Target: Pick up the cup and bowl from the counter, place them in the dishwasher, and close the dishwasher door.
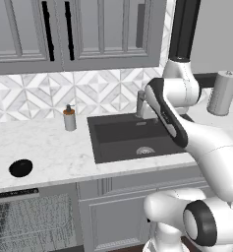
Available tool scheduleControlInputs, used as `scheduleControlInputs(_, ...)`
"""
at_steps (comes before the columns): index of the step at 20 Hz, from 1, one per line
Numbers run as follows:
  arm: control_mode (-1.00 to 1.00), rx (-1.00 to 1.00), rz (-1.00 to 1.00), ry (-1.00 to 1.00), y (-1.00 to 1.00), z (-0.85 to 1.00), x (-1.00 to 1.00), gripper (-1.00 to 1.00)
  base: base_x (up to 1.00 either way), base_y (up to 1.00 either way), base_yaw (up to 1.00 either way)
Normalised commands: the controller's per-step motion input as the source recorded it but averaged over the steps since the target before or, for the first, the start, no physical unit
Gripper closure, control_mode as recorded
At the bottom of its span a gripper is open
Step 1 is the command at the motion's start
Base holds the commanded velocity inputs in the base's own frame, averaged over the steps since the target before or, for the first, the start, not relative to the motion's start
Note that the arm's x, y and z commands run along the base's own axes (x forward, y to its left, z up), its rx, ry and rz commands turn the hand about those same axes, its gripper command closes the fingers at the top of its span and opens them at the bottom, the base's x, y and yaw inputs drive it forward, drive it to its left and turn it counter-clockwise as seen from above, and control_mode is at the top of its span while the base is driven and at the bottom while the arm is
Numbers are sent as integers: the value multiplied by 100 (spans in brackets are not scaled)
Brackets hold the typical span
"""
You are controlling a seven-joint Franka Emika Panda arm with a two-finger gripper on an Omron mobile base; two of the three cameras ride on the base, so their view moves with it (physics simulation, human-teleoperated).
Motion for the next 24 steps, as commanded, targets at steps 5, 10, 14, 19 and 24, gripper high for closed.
scheduleControlInputs(5, -100, 13, 0, 1, 35, -18, -36, -100, 0, 0, 0)
scheduleControlInputs(10, -100, 30, 0, 4, 88, -53, -49, -100, 0, 0, 0)
scheduleControlInputs(14, -100, 9, 0, 3, 100, -42, -13, -100, 0, 0, 0)
scheduleControlInputs(19, -100, -9, 0, 11, 100, 0, 0, -100, 0, 0, 0)
scheduleControlInputs(24, -100, -19, 0, 13, 88, 0, 0, -100, 0, 0, 0)
